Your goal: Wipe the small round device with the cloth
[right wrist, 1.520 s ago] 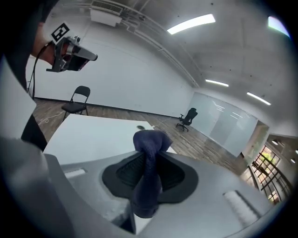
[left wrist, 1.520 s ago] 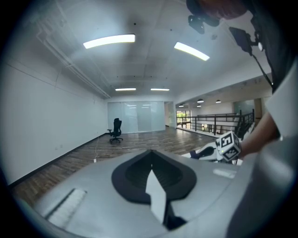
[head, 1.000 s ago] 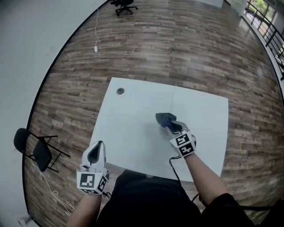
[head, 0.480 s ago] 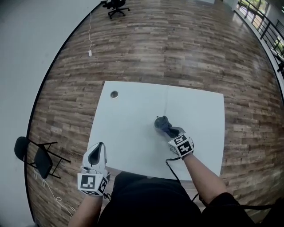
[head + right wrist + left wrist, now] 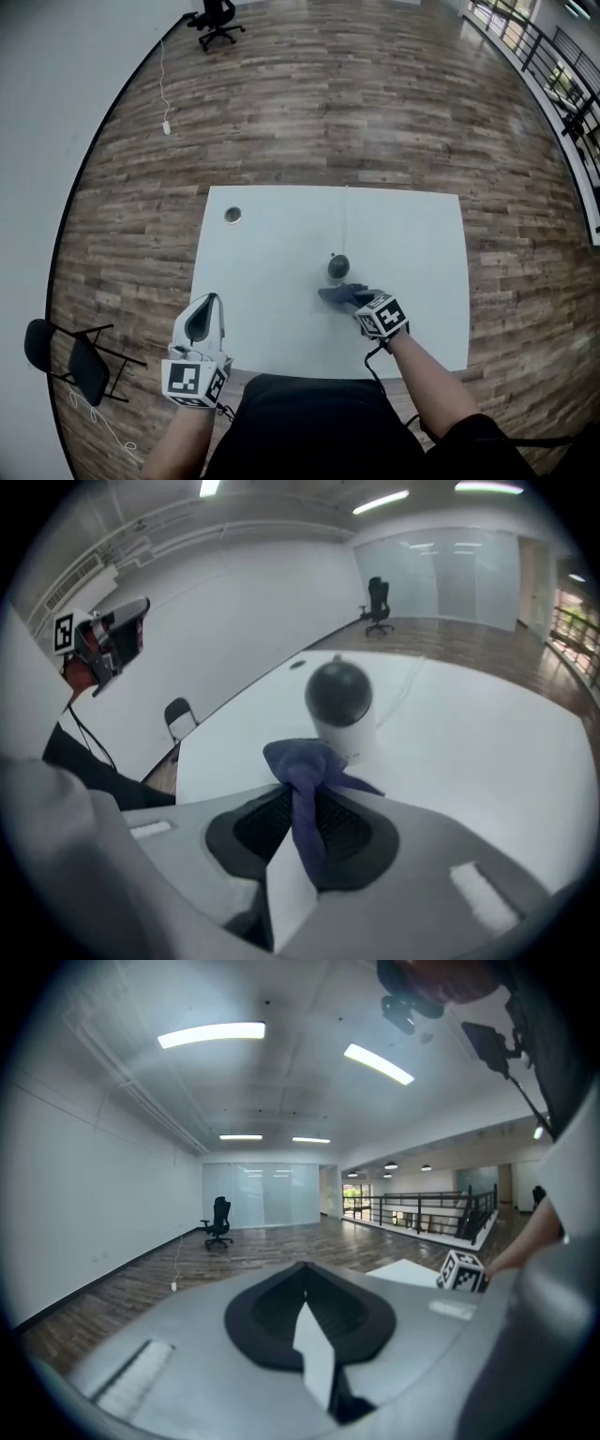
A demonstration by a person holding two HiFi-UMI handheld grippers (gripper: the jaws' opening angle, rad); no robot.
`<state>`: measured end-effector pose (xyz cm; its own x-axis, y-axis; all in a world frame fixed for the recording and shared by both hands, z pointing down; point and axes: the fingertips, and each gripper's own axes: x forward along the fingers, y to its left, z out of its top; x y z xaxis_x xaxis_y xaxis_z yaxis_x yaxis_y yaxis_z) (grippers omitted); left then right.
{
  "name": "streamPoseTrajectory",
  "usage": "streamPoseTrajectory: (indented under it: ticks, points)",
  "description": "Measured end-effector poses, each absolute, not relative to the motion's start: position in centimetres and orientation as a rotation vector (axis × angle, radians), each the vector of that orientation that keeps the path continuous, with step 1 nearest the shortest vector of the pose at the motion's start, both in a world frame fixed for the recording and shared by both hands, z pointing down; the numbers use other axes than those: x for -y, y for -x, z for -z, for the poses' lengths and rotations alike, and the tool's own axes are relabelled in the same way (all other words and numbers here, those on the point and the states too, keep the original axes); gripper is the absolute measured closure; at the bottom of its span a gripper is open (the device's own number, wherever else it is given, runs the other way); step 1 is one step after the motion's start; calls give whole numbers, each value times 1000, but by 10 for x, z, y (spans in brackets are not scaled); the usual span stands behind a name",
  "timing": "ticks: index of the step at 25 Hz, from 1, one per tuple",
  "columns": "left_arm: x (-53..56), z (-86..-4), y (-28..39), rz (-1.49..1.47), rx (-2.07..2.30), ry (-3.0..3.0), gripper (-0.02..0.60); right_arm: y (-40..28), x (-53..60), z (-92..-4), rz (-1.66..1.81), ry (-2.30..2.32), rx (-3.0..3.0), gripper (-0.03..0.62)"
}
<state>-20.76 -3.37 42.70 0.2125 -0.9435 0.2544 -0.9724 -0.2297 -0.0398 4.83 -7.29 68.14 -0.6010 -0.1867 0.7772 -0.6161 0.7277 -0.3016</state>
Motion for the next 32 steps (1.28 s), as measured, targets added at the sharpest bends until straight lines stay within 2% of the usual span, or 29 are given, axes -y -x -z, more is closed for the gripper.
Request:
streamPoseTrajectory:
  ticks: [2, 6, 10, 20, 32]
  points:
    - [41, -423, 211, -305, 1865, -2358, 574, -59, 97, -645, -673, -767, 2275, 516]
    - [49, -425, 213, -231, 1855, -2378, 574, -81, 143, -571, -339, -1063, 2374, 516]
    - [50, -437, 215, -220, 1838, -2361, 574, -85, 176, -536, -103, -1225, 2326, 516]
    - [35, -445, 229, -249, 1864, -2312, 574, -21, 153, -601, -99, -838, 2206, 516]
    - [34, -437, 224, -246, 1866, -2318, 574, 0, 128, -617, -130, -698, 2226, 516]
